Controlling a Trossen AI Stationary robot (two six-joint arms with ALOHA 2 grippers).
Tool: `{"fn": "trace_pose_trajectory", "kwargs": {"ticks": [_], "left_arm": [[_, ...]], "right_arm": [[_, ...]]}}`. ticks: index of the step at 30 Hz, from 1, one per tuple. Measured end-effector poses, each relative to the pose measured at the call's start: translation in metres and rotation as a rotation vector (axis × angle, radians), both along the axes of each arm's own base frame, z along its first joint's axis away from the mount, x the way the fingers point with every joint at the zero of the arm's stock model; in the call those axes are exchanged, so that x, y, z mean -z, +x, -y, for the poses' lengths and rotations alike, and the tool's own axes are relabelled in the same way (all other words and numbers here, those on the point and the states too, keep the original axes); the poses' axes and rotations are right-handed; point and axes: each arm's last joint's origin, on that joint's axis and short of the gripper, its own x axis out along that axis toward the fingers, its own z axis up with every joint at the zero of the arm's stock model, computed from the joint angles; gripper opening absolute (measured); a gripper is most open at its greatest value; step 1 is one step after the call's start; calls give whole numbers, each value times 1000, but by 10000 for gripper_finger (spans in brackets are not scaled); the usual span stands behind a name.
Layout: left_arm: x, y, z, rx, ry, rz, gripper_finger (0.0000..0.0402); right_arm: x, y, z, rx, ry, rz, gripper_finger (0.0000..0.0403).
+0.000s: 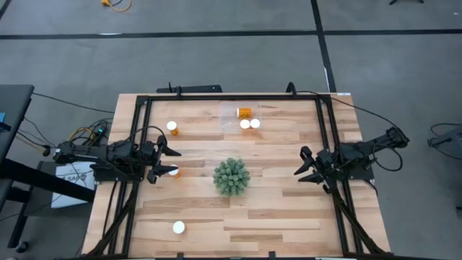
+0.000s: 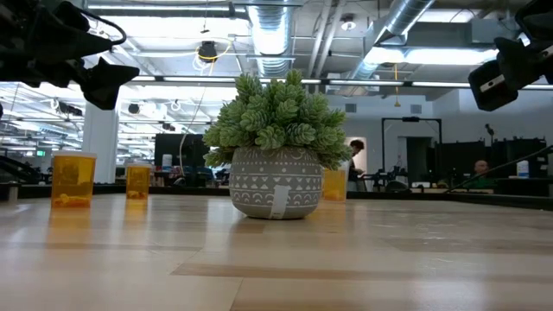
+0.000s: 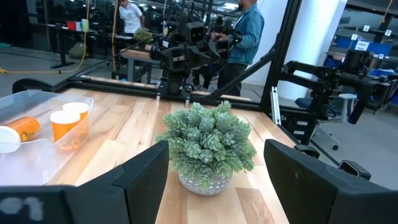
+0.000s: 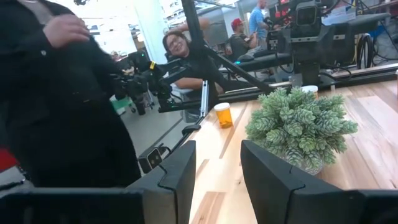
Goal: Pick and place pill bottles into a basket
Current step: Put the orange pill bottle into the transparent bin
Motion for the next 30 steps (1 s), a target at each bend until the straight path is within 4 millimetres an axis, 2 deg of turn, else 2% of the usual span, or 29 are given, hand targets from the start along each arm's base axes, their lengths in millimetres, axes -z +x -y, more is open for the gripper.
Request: {"fn": "trace_pose_trajectory", "kwargs": {"ticks": [3,8,12,18,22,27,30], "left_arm": [[-1,0,0,4,-58,9,254],[-4,0,1,55,-266,12,254],[-2,0,1,34,-312,-17,254],[-1,0,1,32,-312,-25,254],[-1,0,-1,-37,-309,-11,254],[-2,0,-3,-112,-156,2,254],[-6,-3,-7,-245,-86,-61,254]], "right_arm": [[0,0,0,0,0,0,120],[0,0,0,0,0,0,120],[0,0,0,0,0,0,120],[0,0,0,0,0,1,120],[0,0,0,0,0,0,120],[0,0,0,0,0,0,120],[0,0,0,0,0,0,120]]}}
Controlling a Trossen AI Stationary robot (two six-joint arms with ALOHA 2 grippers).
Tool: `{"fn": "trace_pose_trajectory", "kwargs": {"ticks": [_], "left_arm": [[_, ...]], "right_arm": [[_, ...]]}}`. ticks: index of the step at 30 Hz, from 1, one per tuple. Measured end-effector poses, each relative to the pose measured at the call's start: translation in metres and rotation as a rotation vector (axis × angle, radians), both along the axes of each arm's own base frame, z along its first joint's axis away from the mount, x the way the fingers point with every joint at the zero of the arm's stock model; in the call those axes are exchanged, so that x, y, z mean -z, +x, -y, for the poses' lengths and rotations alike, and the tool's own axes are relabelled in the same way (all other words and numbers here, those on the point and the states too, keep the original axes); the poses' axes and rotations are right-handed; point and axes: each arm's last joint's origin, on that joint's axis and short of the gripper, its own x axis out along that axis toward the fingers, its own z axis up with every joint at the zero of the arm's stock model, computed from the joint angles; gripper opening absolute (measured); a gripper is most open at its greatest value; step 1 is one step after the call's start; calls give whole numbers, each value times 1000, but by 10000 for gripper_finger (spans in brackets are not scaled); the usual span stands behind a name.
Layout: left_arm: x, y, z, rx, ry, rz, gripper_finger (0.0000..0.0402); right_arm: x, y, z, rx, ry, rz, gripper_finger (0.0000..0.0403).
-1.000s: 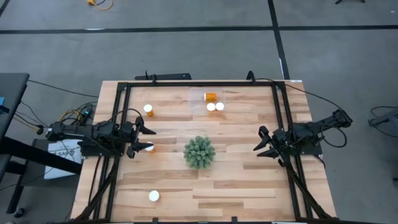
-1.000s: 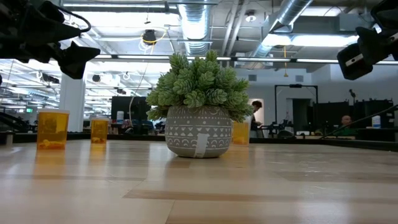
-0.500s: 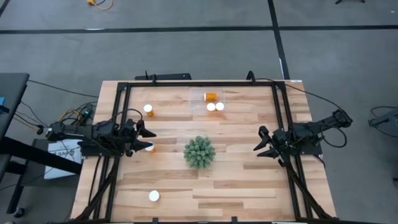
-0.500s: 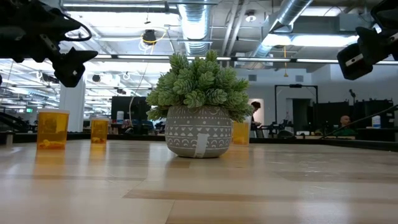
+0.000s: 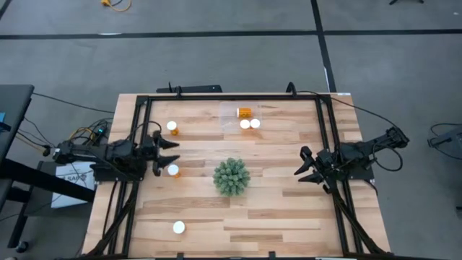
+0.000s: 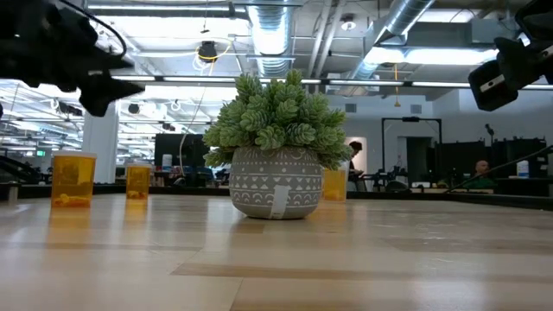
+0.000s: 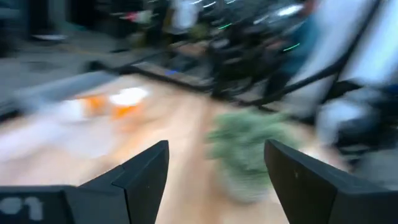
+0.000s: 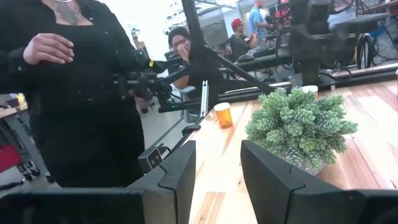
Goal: Pick and place pill bottles into a basket
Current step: Put the orange pill bottle into the transparent bin
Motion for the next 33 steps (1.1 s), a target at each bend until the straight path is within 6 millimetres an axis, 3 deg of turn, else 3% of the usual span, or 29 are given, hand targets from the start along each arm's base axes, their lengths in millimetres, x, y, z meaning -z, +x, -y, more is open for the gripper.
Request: {"fn": "trace_pose_trajectory", "kwargs": {"ticks": [6,17,24,33], "left_arm": [[-8,-6,-8,-266,166,-225,254],[-3,11,-18,-647,122,-502,254],[-9,30,-31,-797,14,-634,254],[-16,56,-50,-806,-170,-715,254]], "right_arm": [[0,0,0,0,0,0,120],[0,0,0,0,0,0,120],[0,0,0,0,0,0,120],[0,0,0,0,0,0,120]]}}
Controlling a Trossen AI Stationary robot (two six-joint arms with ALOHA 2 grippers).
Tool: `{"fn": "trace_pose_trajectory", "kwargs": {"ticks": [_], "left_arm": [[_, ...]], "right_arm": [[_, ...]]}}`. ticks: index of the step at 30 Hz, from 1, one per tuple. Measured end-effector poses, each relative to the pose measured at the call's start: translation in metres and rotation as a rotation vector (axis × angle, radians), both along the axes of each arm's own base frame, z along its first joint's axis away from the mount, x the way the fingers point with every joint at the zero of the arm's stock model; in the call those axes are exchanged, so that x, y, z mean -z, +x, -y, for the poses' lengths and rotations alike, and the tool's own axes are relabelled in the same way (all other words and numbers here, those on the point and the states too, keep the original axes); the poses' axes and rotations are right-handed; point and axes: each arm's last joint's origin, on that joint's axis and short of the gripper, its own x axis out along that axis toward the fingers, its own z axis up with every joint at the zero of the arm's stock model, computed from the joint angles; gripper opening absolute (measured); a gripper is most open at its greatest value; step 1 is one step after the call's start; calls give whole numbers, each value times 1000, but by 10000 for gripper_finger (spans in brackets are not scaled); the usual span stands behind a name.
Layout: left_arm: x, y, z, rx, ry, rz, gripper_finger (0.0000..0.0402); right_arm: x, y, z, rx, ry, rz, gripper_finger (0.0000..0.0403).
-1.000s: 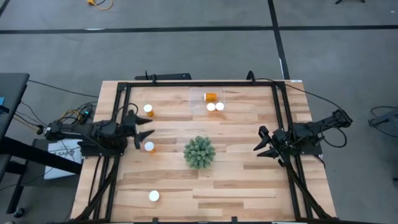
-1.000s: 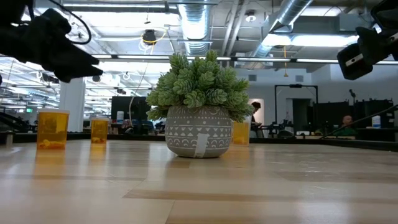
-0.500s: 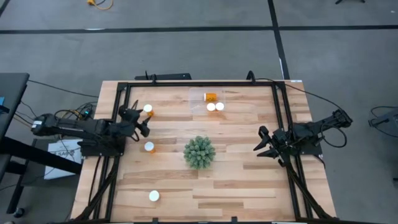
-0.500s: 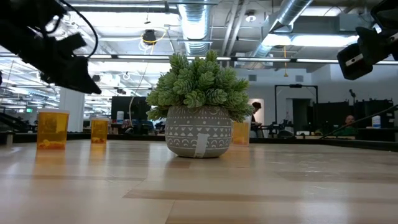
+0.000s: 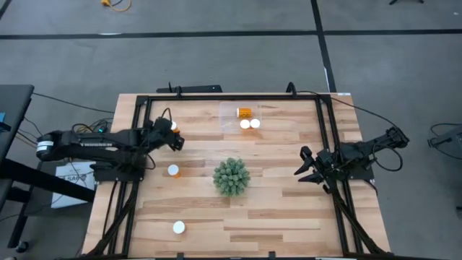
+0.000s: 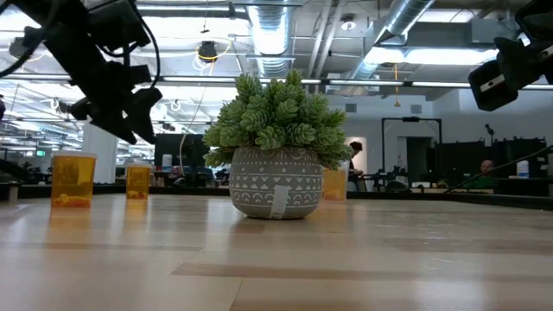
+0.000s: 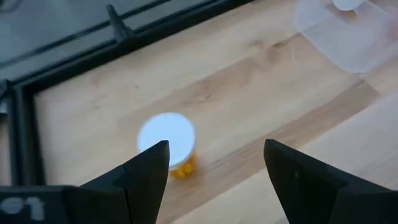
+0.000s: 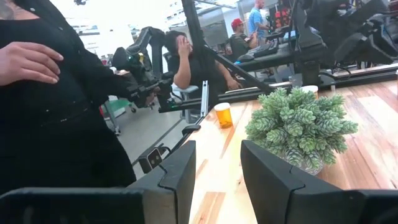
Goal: Pick and place pill bottles into a basket
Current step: Put the orange pill bottle into the transparent bin
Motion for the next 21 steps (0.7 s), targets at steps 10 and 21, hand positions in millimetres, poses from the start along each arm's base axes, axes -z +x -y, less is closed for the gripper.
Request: {"fn": "trace_pose_trajectory", "kwargs": {"ticks": [10,21], "left_arm": [[4,2,-11,-73,-106,41,271],[5,-2,-24,-104,-174,69,281]], "right_arm": [[0,0,0,0,0,0,120],[0,0,0,0,0,0,120]]}}
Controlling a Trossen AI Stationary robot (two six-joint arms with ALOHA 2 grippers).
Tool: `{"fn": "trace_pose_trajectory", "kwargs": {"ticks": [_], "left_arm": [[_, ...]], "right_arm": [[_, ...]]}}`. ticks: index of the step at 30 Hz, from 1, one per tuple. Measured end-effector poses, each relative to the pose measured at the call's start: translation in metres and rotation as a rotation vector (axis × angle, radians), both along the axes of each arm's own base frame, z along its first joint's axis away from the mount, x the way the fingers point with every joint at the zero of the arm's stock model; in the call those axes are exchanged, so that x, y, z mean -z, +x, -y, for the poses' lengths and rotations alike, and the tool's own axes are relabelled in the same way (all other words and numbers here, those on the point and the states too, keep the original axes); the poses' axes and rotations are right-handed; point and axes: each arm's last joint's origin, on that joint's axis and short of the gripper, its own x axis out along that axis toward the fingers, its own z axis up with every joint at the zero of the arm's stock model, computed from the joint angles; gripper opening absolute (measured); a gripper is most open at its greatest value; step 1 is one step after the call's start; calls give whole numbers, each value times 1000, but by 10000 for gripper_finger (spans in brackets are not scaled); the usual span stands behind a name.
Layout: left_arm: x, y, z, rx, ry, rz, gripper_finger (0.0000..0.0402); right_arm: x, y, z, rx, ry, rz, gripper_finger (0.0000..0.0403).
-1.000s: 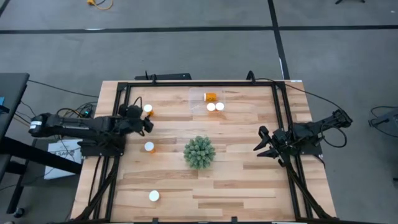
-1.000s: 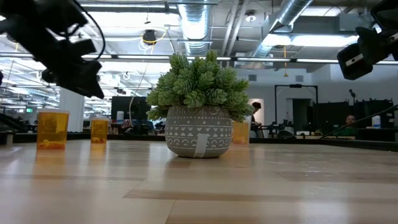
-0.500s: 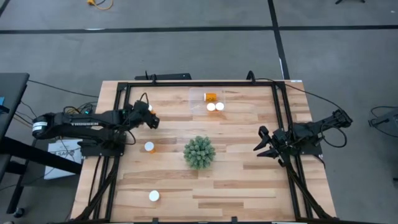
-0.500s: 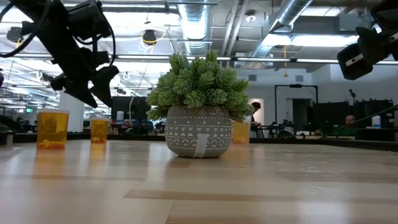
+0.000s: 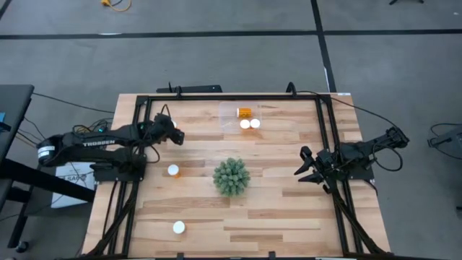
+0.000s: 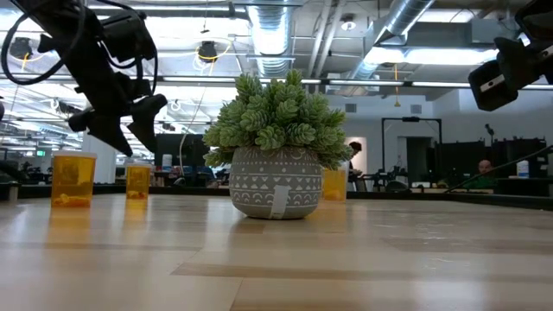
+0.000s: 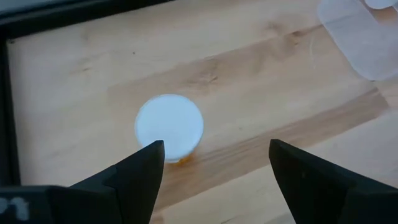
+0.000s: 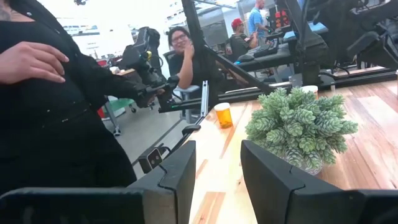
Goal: Pick and place pill bottles into a basket
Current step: Put the orange pill bottle into the transparent bin
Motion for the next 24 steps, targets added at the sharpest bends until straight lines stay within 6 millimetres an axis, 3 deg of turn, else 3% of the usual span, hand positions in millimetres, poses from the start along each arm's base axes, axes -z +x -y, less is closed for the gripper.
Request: {"fn": "trace_pose_trajectory", "kwargs": {"ticks": [24], "left_arm": [[-1,-2,-10,46,-23,11,282]], "right_arm": [[0,0,0,0,0,0,120]]}}
